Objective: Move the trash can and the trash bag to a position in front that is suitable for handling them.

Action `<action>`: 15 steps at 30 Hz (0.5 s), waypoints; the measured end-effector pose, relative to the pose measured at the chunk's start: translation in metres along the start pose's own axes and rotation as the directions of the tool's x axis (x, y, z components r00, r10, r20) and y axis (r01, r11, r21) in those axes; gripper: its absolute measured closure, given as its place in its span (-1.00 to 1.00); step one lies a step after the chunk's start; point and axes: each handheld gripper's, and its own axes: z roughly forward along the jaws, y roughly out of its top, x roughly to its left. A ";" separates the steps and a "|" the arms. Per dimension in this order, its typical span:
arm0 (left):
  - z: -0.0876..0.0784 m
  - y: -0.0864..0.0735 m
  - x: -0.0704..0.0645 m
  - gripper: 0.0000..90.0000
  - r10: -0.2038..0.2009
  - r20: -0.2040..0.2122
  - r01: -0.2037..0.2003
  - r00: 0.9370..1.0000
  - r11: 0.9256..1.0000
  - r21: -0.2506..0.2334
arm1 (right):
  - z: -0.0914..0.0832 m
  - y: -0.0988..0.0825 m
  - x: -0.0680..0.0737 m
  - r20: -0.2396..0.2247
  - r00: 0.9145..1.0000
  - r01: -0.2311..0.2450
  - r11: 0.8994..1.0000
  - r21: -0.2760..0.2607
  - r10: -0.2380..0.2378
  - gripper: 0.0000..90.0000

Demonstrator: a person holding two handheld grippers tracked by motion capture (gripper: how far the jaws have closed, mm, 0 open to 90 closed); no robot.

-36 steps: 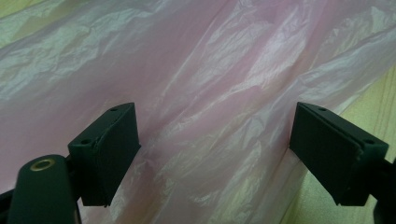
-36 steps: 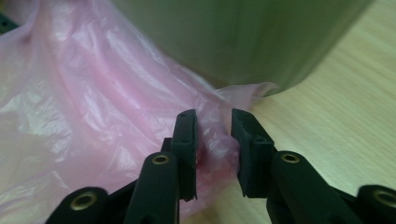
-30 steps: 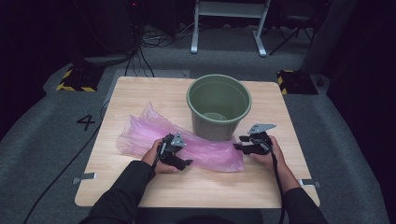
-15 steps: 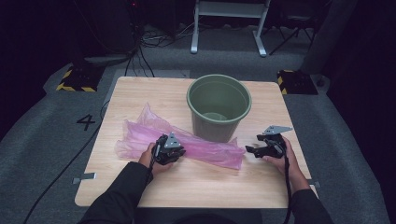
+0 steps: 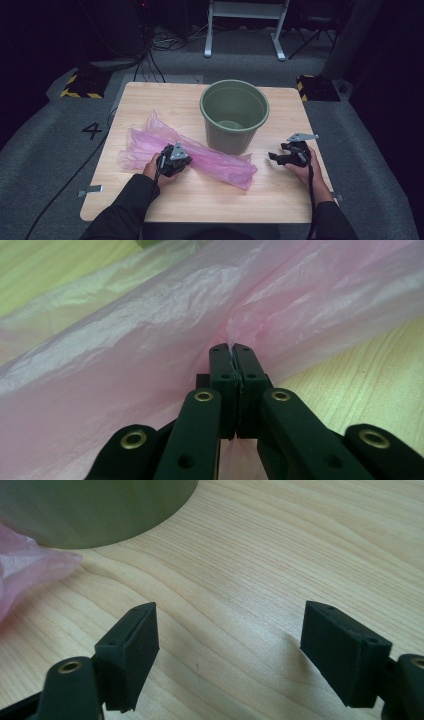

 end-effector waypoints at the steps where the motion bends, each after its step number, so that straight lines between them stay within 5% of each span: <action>1: -0.002 0.000 0.001 0.98 0.001 -0.004 -0.001 1.000 1.000 -0.012 | 0.001 0.000 0.000 0.003 1.000 0.003 1.000 0.002 -0.003 -0.47; 9: -0.021 -0.004 0.005 0.98 -0.008 -0.025 0.007 1.000 0.998 -0.063 | 0.004 -0.001 0.000 0.002 1.000 -0.001 1.000 0.006 0.001 -0.47; 15: -0.033 -0.004 0.007 0.98 -0.011 -0.026 0.009 1.000 0.994 -0.105 | 0.008 -0.002 0.000 0.045 0.999 0.014 1.000 -0.010 -0.013 -0.48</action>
